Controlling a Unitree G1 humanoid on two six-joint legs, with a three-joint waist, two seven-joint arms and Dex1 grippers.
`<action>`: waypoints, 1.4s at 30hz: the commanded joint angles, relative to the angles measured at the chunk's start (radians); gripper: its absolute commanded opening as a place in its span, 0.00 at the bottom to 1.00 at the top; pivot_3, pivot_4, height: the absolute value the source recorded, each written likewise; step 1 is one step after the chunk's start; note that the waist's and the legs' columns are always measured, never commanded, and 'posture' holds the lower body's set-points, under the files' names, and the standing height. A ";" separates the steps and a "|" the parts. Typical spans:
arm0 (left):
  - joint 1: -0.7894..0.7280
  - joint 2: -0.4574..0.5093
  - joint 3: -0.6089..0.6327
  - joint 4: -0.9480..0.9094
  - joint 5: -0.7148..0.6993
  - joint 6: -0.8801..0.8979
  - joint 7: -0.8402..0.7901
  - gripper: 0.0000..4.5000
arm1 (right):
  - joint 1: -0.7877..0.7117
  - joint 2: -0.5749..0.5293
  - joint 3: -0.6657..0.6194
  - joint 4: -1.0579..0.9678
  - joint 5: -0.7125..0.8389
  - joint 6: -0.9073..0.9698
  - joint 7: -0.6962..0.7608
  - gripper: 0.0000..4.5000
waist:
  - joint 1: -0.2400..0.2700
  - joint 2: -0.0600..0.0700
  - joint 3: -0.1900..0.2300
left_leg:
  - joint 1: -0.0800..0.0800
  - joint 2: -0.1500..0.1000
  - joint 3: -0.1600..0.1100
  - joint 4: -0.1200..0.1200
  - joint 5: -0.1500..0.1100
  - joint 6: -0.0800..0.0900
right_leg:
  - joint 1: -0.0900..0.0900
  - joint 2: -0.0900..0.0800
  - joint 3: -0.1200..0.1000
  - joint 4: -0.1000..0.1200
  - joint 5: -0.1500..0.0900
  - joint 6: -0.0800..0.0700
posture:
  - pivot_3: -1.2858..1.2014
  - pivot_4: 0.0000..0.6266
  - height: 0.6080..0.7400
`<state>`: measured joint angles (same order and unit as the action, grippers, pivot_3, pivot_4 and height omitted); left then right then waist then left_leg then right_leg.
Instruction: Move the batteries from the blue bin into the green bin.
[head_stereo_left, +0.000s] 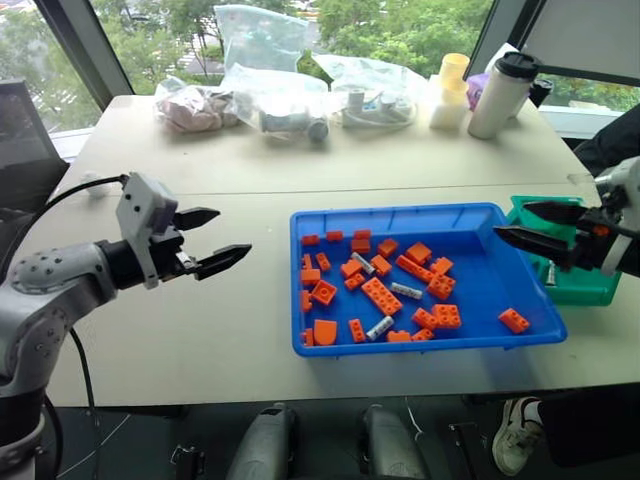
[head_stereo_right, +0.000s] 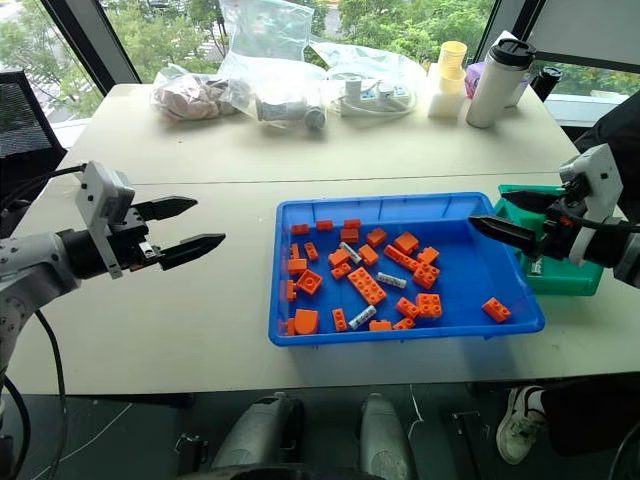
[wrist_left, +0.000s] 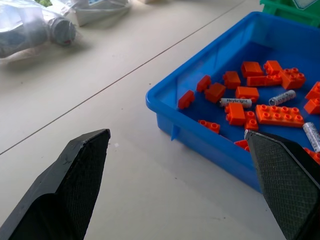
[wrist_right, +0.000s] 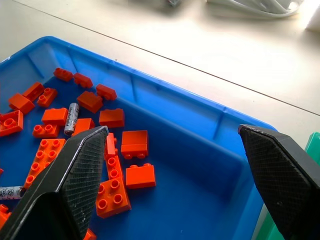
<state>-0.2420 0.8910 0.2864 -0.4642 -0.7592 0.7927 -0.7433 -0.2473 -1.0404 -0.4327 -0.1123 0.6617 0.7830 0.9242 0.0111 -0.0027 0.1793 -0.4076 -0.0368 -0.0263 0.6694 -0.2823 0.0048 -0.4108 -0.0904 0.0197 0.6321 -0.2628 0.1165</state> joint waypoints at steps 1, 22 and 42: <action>-0.020 0.117 -0.015 0.022 0.021 -0.034 -0.158 1.00 | -0.088 -0.034 0.010 -0.012 0.054 0.074 0.014 0.96 | -0.001 0.000 0.000 | 0.000 0.000 0.000 0.000 0.000 0.000 | 0.000 0.000 0.000 0.000 0.000 0.000 | 0.52 0.24 1.00; -0.113 0.142 -0.072 -0.050 -0.032 0.023 -0.224 1.00 | -0.553 0.290 0.760 0.129 -0.288 0.067 0.065 0.96 | -0.026 0.001 0.001 | -0.001 0.000 0.000 -0.003 0.001 -0.001 | -0.004 0.003 -0.001 0.001 0.001 0.001 | 0.52 0.24 1.00; -0.094 0.099 -0.091 -0.068 -0.018 0.013 -0.140 1.00 | -0.580 0.430 0.874 0.183 -0.474 0.112 0.043 0.84 | -0.026 0.000 0.001 | -0.003 -0.001 0.001 -0.003 0.004 -0.007 | -0.014 0.003 0.000 0.015 0.001 0.001 | 0.52 0.24 1.00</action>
<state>-0.3189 0.9919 0.1874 -0.5230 -0.7859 0.8219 -0.8894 -0.8260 -0.6162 0.4206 0.0733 0.1998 0.8760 0.9678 -0.0144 -0.0028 0.1802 -0.4105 -0.0378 -0.0255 0.6665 -0.2781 -0.0019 -0.4250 -0.0871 0.0196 0.6470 -0.2619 0.1174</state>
